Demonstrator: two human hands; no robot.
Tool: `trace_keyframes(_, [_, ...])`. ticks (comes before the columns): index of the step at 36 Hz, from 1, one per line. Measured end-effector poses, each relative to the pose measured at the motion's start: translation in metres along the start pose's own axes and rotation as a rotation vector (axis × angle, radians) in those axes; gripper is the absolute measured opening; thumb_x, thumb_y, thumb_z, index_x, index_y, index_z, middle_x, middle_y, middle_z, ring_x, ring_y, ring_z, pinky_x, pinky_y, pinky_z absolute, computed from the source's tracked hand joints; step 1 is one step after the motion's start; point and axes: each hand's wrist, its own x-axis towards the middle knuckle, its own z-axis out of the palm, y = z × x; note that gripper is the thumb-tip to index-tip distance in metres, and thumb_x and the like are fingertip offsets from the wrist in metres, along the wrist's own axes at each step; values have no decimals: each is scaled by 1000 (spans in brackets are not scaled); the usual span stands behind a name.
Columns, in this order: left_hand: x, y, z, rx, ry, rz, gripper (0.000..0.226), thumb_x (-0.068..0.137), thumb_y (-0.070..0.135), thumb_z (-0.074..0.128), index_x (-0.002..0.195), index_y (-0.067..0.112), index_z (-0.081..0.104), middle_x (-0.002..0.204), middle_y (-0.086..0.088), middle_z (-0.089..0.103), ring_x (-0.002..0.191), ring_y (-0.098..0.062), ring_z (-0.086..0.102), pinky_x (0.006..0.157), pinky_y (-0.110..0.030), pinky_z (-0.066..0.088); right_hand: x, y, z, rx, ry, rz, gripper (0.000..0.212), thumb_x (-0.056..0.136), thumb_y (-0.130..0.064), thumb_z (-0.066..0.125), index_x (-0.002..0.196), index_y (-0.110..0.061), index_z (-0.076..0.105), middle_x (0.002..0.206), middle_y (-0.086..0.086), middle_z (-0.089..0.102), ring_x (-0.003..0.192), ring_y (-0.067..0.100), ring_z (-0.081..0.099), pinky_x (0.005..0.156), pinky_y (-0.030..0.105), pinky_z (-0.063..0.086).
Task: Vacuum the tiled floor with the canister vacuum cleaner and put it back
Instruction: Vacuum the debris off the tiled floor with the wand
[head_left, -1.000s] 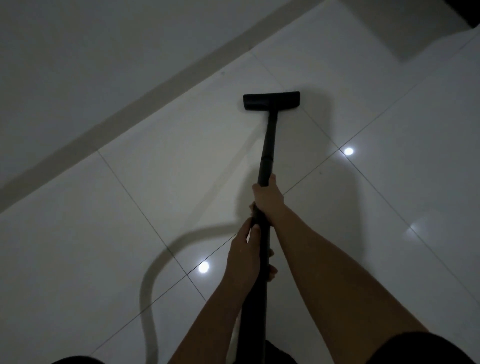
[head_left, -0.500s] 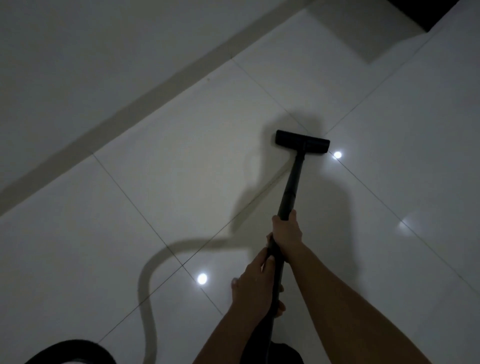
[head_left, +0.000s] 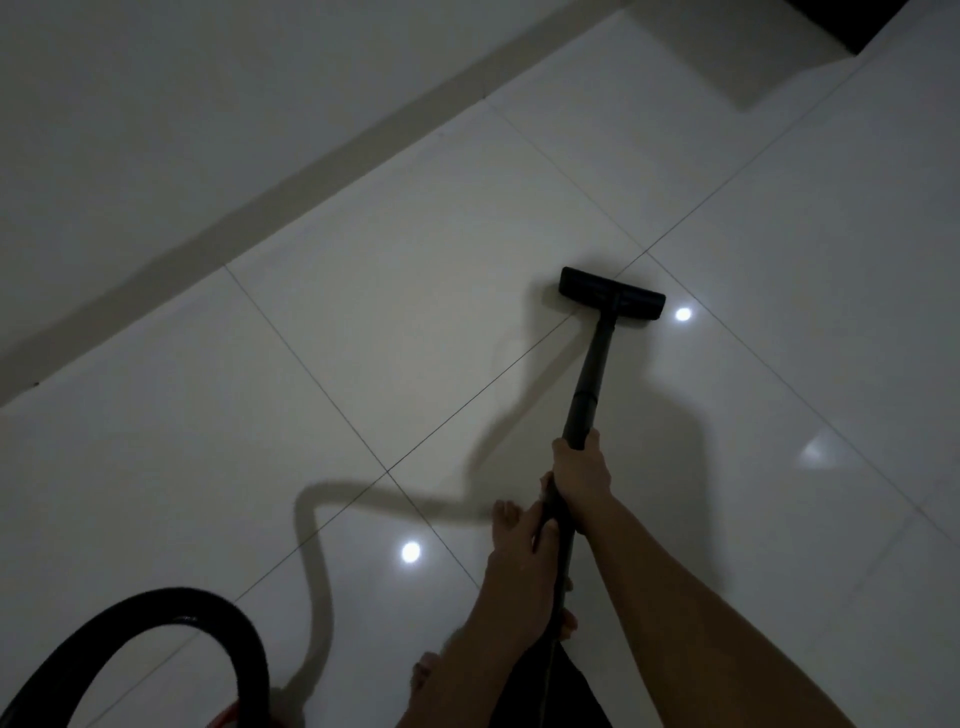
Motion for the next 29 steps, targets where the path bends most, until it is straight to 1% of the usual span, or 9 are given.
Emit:
trace_keyframes(4, [-7,-14,-1,46,-14,45,41,101,31,31,141,23,39,126,-31,46,51,-13,54,38,-23,49,-5,12,4,31,-12,18,57,97,-18,45,149,-26,23,83,14,55,49,19,54,47,29,47])
trace_keyframes(7, [-9,-25,-6,77,-11,27,43,100,32,33,143,27,35,136,-28,46,49,-13,56,39,-22,50,-10,19,10,49,-43,40,58,97,-19,44,149,-28,22,81,13,53,53,22,55,59,35,52])
trace_keyframes(9, [-13,-30,-12,96,1,47,42,101,32,32,142,27,37,112,-20,63,51,-13,56,47,-26,52,-15,23,15,76,-73,52,57,97,-19,43,149,-27,22,78,11,52,54,22,55,60,36,51])
trace_keyframes(11, [-19,-34,-21,127,10,62,39,101,32,32,139,28,40,84,-8,64,53,-12,56,59,-31,54,-20,26,23,112,-96,62,54,99,-17,41,149,-25,22,73,10,52,52,21,54,52,33,49])
trace_keyframes(15, [-26,-41,-47,118,-21,-26,38,100,35,37,138,35,39,85,-4,59,61,-18,58,70,-37,56,-32,31,39,230,-163,103,53,101,-13,39,148,-26,20,66,9,49,49,20,51,42,28,47])
trace_keyframes(20, [-26,-42,-85,47,-104,-151,56,89,34,60,139,37,36,82,-12,62,44,-16,60,42,-21,50,-42,30,60,317,-273,108,53,103,-20,40,148,-33,15,72,9,49,58,20,53,50,32,51])
trace_keyframes(24, [-23,-29,-112,48,-131,-187,61,86,20,66,138,36,38,94,-21,60,46,-19,60,44,-22,53,-46,24,69,304,-345,44,61,103,-19,41,152,-31,6,88,13,53,70,22,56,60,34,51])
trace_keyframes(27, [-23,-22,-130,95,-153,-186,58,87,19,64,138,33,40,115,-29,58,50,-21,63,49,-25,55,-49,18,71,287,-423,59,66,102,-17,43,154,-31,5,129,17,49,103,30,58,75,37,54])
trace_keyframes(29, [-20,-19,-141,128,-144,-194,60,87,21,64,141,32,38,116,-25,59,52,-18,64,50,-24,55,-55,18,70,129,-414,-46,62,103,-20,38,155,-26,5,140,16,42,120,31,52,90,39,51])
